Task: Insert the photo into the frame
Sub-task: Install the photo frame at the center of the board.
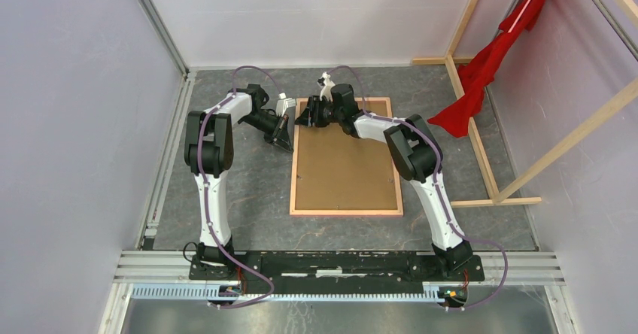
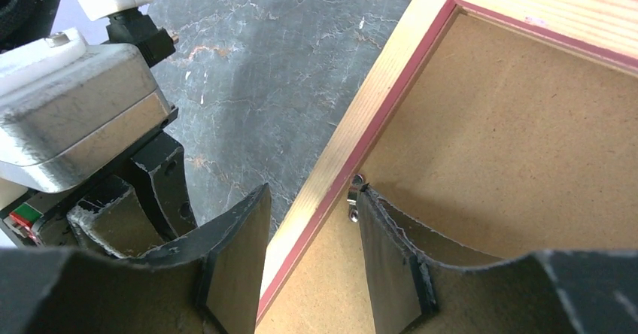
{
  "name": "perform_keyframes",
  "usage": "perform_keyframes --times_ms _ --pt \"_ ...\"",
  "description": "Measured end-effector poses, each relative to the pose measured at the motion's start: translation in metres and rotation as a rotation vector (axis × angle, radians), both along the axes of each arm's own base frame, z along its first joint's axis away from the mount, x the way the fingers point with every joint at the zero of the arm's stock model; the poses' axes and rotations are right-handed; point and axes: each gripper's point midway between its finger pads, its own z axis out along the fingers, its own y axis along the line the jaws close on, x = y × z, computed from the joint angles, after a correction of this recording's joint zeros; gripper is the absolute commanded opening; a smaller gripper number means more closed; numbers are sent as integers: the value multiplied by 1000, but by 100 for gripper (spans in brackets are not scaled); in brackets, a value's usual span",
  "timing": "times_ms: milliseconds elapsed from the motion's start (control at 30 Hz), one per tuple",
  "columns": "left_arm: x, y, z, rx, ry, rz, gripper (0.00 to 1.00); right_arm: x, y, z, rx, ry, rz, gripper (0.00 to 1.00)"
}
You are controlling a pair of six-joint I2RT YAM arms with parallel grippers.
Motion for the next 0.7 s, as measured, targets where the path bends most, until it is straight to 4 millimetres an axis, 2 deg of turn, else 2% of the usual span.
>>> perform_keyframes --times_ms 700 --pt "0 0 0 0 1 0 2 1 6 1 52 -1 89 53"
